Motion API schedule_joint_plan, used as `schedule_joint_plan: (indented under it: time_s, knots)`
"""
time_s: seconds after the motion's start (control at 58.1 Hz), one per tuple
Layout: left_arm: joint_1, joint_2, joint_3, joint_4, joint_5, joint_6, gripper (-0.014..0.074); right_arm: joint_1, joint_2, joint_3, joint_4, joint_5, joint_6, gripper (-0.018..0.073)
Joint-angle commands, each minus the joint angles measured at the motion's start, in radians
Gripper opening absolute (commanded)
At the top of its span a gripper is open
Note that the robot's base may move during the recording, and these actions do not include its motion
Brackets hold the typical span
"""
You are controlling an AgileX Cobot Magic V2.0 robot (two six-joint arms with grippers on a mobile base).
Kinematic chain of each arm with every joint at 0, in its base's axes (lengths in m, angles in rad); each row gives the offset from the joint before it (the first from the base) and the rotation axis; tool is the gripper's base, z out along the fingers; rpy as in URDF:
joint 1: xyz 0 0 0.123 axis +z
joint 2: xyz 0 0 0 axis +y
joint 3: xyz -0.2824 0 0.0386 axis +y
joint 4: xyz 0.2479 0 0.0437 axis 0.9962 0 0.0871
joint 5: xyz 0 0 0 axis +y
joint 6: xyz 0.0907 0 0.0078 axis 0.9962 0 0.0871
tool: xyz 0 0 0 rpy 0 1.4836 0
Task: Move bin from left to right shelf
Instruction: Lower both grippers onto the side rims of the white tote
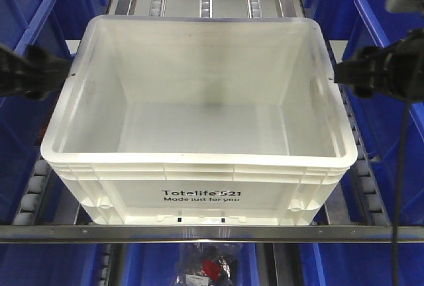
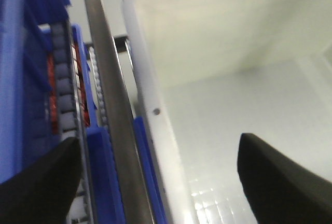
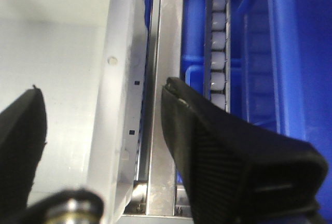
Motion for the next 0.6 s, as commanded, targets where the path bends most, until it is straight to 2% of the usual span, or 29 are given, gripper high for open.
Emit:
schedule_joint_plan:
  time_s: [0.0,0.086,0.258,0.585]
  knots:
    - [-0.007,0.081,-0.096,-0.007,0.001,0.0,0.0586,0.0,0.05,-0.091,0.001,-0.01,-0.015,0.0449]
    - [-0.005,0.174,-0.165,0.014,0.059,-0.013,0.0586,0.0,0.108,-0.137,-0.015,0.014,-0.007,0.0449]
    - [-0.005,0.299,-0.289,0.074,0.14,-0.117,0.0586,0.0,0.203,-0.214,-0.009,0.054,0.018,0.0449]
    - [-0.005,0.404,-0.393,0.062,0.209,-0.138,0.0586,0.0,0.329,-0.352,-0.015,0.177,0.036,0.0449]
